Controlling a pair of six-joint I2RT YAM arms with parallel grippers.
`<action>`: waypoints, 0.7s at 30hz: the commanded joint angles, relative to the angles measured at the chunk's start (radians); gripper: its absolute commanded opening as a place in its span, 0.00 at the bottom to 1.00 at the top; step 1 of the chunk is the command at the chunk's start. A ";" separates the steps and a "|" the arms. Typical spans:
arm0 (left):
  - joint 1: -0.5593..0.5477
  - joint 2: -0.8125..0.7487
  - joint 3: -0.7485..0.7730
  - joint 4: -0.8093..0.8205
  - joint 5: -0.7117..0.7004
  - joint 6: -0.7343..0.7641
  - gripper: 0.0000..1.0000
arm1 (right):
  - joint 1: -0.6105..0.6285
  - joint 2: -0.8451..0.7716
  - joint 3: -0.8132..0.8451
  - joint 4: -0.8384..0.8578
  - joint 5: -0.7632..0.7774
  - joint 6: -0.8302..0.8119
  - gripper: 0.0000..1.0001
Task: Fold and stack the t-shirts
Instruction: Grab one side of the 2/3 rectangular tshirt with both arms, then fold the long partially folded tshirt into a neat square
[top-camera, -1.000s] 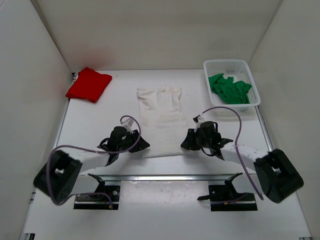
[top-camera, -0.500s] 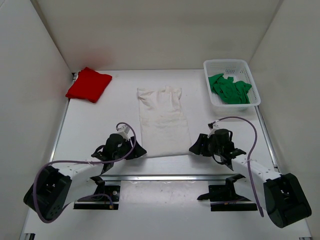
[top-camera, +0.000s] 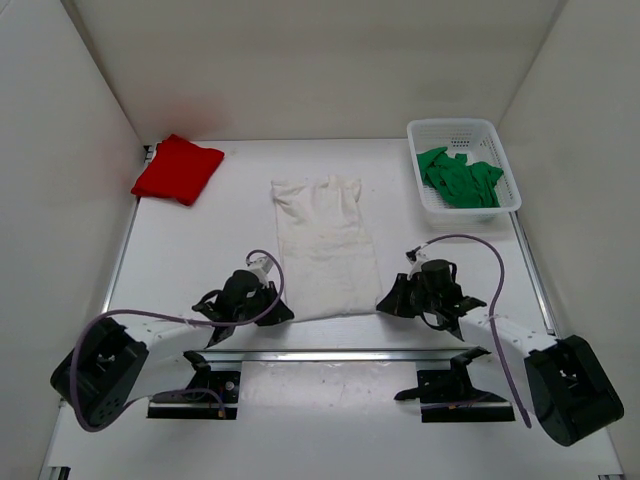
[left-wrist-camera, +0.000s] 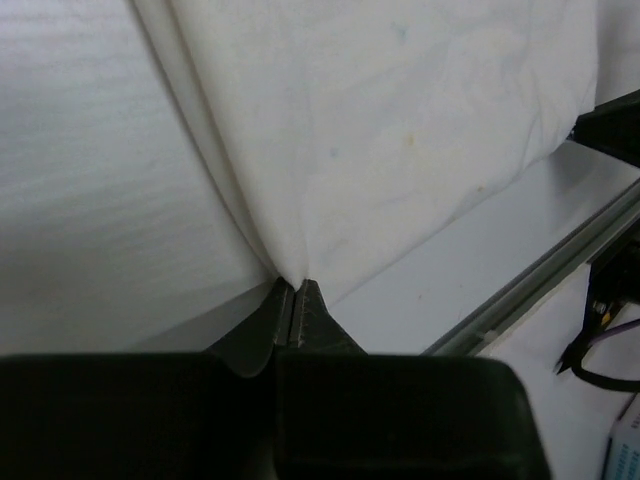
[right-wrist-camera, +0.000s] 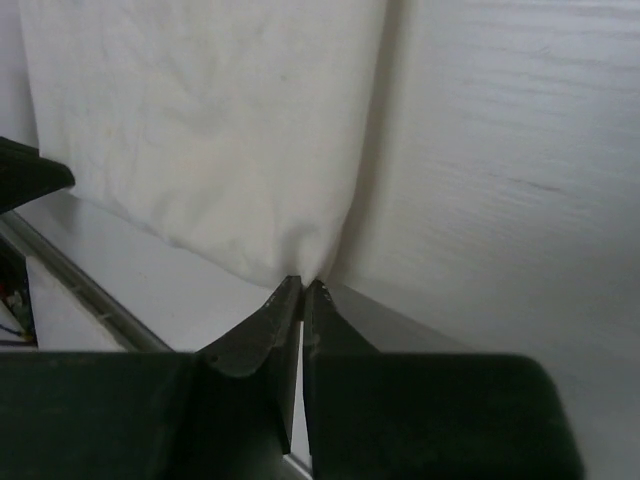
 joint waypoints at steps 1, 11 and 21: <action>-0.048 -0.082 -0.005 -0.188 -0.019 0.027 0.00 | 0.078 -0.101 -0.005 -0.061 0.037 0.035 0.00; 0.090 -0.399 0.226 -0.647 0.058 0.107 0.00 | 0.189 -0.289 0.216 -0.373 0.130 0.053 0.00; 0.349 0.220 0.745 -0.381 0.076 0.153 0.00 | -0.113 0.426 0.843 -0.220 -0.011 -0.132 0.00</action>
